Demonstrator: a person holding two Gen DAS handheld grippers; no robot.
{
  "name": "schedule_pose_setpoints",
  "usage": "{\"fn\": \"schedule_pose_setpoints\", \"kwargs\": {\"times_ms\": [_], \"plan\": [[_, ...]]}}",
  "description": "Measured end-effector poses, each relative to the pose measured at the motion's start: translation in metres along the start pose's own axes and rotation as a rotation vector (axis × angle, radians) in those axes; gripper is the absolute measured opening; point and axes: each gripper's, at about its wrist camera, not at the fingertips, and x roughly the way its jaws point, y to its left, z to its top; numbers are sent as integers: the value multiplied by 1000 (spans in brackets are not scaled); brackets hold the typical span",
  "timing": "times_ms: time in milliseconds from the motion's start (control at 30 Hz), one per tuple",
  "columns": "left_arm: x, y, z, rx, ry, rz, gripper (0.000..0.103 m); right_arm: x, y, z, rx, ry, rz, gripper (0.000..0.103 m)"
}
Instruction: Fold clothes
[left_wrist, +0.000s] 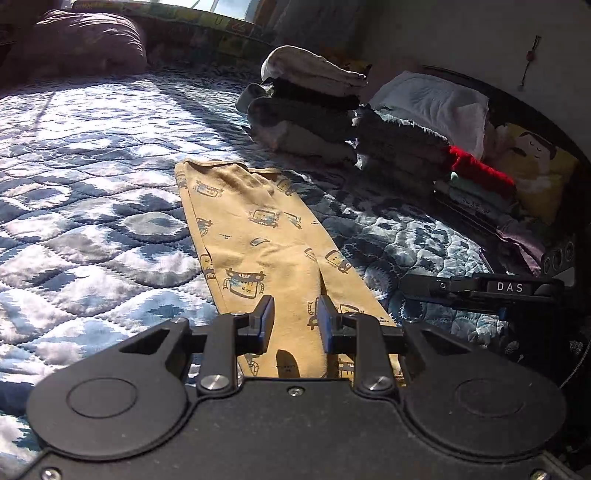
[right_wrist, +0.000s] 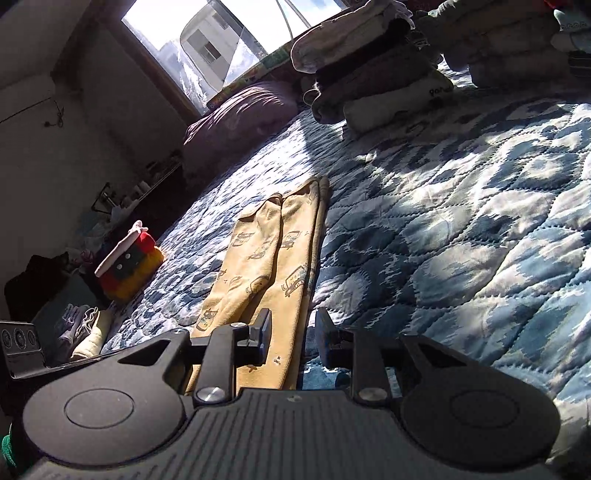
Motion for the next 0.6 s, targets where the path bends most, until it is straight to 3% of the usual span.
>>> {"fn": "schedule_pose_setpoints", "kwargs": {"times_ms": [100,167,200,300,400,500,533,600], "plan": [[28,-3,18,63,16,-22,21,23,-8,17,-1,37,-4,29],[57,5,25,64,155,12,25,40,-17,30,18,73,-4,38],[56,15,28,30,150,-14,31,47,-21,35,15,79,-14,41],[52,44,36,-74,131,-93,34,66,-32,52,21,87,-17,42],[47,72,54,-115,27,-28,39,90,-46,73,75,92,13,45],[71,115,64,-263,41,6,41,118,-60,95,149,108,42,47],[79,127,67,-294,49,9,41,126,-65,101,176,110,52,47],[89,143,73,-356,37,-57,43,138,-72,111,194,112,69,47]]}}
